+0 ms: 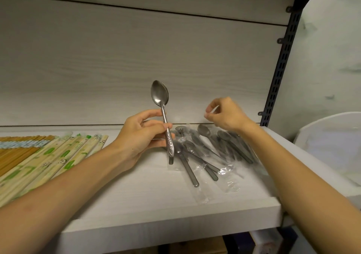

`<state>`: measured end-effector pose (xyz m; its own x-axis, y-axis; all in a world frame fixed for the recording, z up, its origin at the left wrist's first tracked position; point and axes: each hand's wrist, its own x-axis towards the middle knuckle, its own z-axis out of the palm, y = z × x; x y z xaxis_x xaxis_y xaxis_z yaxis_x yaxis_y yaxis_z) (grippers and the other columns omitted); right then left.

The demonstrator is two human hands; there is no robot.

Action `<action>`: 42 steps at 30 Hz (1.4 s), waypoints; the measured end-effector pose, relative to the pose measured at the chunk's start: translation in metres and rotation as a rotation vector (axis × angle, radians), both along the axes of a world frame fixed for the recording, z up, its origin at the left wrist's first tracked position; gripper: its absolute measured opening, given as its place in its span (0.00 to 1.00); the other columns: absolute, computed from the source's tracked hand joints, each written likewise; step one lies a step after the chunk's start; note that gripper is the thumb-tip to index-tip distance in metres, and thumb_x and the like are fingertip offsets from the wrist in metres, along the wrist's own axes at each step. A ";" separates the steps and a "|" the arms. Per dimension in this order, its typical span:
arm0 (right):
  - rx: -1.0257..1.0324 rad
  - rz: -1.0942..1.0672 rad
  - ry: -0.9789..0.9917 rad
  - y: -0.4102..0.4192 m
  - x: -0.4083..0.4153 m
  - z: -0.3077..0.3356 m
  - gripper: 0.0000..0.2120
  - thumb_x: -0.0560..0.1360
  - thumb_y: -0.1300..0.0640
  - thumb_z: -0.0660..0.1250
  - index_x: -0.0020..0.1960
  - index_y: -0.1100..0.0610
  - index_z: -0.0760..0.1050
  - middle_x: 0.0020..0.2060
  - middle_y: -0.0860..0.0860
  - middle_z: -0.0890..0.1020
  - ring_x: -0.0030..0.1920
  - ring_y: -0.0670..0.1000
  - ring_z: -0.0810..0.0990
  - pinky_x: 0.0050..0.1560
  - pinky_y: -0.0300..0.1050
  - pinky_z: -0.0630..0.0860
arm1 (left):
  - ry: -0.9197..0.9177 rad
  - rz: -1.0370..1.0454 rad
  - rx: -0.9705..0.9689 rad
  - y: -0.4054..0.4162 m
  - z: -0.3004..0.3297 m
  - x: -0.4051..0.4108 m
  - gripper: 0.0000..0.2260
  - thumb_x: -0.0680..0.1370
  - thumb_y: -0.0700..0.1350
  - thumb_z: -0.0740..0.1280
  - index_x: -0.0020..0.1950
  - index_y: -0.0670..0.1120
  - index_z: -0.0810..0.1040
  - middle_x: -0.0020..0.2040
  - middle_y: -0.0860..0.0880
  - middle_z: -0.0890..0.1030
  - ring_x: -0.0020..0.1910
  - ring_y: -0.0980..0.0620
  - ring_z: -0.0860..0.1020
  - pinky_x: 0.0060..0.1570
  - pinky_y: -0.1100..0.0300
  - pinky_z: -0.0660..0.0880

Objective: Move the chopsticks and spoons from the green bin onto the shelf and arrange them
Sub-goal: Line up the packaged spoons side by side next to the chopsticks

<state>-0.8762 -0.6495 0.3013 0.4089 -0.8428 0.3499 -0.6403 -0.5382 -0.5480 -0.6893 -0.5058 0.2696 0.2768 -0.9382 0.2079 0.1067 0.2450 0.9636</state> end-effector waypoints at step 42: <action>0.669 0.551 -0.489 0.061 0.031 0.002 0.03 0.74 0.61 0.70 0.43 0.61 0.79 0.31 0.54 0.81 0.29 0.48 0.78 0.32 0.39 0.80 | 0.008 -0.085 -0.071 0.009 -0.006 -0.009 0.17 0.73 0.34 0.70 0.60 0.43 0.76 0.47 0.40 0.85 0.45 0.41 0.84 0.44 0.50 0.82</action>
